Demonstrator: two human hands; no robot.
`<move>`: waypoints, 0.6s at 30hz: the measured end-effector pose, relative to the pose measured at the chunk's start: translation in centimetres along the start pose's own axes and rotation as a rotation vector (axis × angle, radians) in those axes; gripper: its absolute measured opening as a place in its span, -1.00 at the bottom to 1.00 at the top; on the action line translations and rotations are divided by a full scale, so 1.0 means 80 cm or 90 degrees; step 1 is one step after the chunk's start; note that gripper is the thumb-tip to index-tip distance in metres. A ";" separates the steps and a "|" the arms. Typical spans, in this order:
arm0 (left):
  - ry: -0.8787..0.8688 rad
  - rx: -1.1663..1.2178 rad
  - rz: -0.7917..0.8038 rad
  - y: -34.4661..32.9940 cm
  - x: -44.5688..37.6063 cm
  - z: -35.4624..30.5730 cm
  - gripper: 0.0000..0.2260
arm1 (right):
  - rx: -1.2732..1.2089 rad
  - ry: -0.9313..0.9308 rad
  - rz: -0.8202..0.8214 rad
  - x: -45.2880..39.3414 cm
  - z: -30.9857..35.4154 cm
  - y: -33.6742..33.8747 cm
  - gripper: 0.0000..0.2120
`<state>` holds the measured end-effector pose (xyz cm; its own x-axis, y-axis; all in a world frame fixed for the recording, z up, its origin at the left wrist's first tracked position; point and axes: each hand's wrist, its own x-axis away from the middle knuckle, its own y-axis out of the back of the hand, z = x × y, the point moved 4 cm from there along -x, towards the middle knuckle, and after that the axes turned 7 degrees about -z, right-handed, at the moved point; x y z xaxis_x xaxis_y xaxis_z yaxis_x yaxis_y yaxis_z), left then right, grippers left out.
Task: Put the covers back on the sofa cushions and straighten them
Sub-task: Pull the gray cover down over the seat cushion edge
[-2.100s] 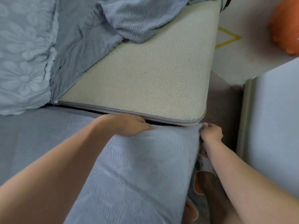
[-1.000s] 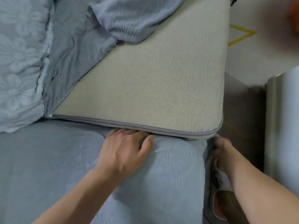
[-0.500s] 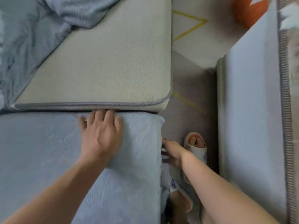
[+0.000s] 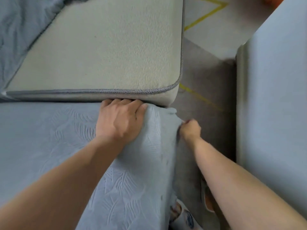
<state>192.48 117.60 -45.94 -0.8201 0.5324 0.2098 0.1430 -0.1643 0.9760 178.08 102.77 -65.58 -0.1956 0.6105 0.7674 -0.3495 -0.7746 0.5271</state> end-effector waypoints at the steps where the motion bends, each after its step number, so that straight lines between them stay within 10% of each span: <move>1: -0.003 0.003 -0.001 0.000 -0.002 -0.002 -0.59 | 0.005 -0.027 -0.070 -0.019 0.009 0.024 -0.74; 3: -0.001 -0.004 0.007 -0.004 -0.012 -0.004 -0.60 | 0.001 -0.043 -0.093 -0.039 0.026 0.041 -0.66; 9: 0.088 0.039 0.026 0.015 -0.010 -0.027 -0.64 | -0.350 -0.045 0.274 0.130 0.044 0.034 -0.73; 13: 0.098 0.119 -0.134 0.049 0.087 -0.022 -0.65 | -0.231 -0.033 0.302 0.178 0.029 0.029 -0.54; 18: 0.126 0.051 0.074 0.005 0.216 0.010 -0.39 | -0.049 0.005 0.350 0.174 -0.043 -0.005 -0.61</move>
<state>178.81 127.41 -41.91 -0.8875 0.3387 0.3124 0.2793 -0.1439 0.9494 172.32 112.11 -56.36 -0.3750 0.1213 0.9191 -0.2598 -0.9654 0.0215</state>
